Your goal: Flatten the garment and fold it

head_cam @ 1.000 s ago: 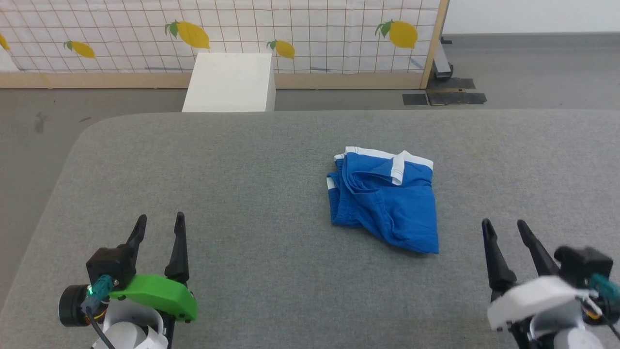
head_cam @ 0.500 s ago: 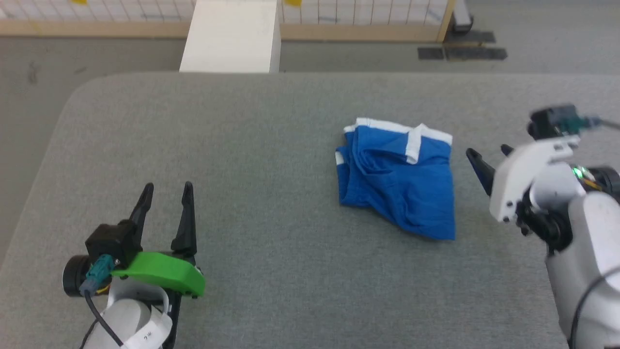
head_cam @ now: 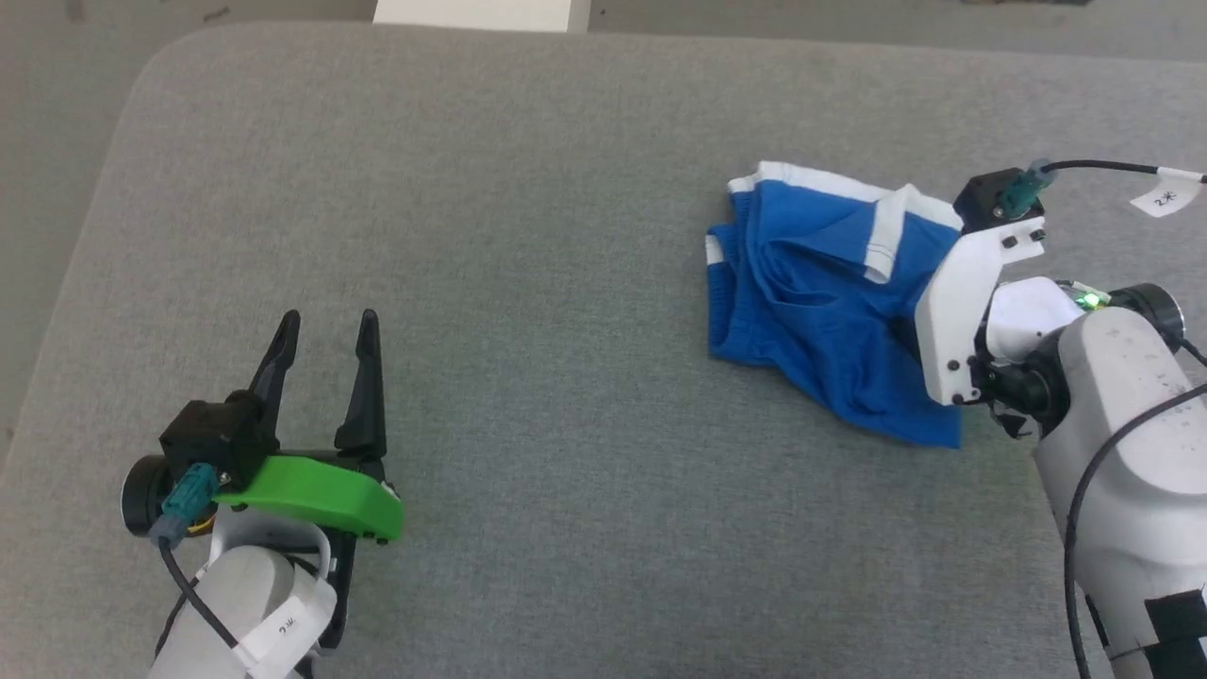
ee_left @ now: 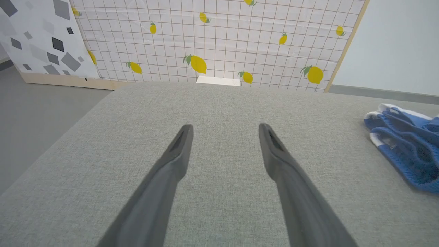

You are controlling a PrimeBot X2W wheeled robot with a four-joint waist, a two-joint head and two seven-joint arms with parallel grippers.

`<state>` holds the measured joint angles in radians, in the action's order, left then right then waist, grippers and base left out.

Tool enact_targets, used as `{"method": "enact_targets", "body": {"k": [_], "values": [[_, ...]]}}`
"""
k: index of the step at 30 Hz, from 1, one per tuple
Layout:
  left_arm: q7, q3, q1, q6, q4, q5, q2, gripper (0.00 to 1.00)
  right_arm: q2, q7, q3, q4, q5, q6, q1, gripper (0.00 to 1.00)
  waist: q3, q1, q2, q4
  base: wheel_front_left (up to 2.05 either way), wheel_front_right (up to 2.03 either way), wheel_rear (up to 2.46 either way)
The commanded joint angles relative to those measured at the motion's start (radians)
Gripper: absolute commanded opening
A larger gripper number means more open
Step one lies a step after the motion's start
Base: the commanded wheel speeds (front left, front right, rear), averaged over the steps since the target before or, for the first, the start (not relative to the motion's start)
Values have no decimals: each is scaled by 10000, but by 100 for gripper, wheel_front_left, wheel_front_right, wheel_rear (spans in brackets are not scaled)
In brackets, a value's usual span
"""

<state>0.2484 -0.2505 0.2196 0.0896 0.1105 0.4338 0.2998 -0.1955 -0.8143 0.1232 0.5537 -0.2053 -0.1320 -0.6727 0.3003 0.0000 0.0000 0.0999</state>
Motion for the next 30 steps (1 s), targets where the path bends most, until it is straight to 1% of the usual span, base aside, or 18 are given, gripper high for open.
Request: {"method": "enact_targets", "body": {"k": [1,8,9,10,11,16,21,26,30], "values": [[57,21,162,-43,28,-23,-35,100,58,-123,100,143,48,13,-108,100,219,0,0,167,0,0,0],[95,37,220,-84,113,-44,-125,100,70,-433,436,481,-161,13,24,100,259,0,0,169,0,0,0],[98,39,224,-94,126,-45,-131,100,57,-444,448,497,-191,13,27,36,253,0,0,164,0,0,0],[101,44,229,-106,145,-43,-137,100,34,-450,463,504,-233,13,24,6,243,0,0,154,0,0,0],[104,48,228,-115,170,-41,-141,100,23,-455,473,508,-284,13,24,0,207,0,0,141,0,0,0],[114,67,162,-141,305,-41,-167,100,-119,-75,548,263,-458,13,-113,0,-126,0,0,45,0,0,0],[121,70,-45,-147,431,-14,-213,100,-233,239,918,-197,-739,13,-192,0,-740,0,0,-82,0,0,0],[123,43,-332,-93,467,7,-250,100,-514,99,1380,-681,-1095,13,30,0,-1364,0,0,-272,0,0,0],[95,13,-485,-84,420,52,-227,100,-769,-134,1527,-880,-1261,13,271,0,-1547,0,0,-469,0,0,0]]}}
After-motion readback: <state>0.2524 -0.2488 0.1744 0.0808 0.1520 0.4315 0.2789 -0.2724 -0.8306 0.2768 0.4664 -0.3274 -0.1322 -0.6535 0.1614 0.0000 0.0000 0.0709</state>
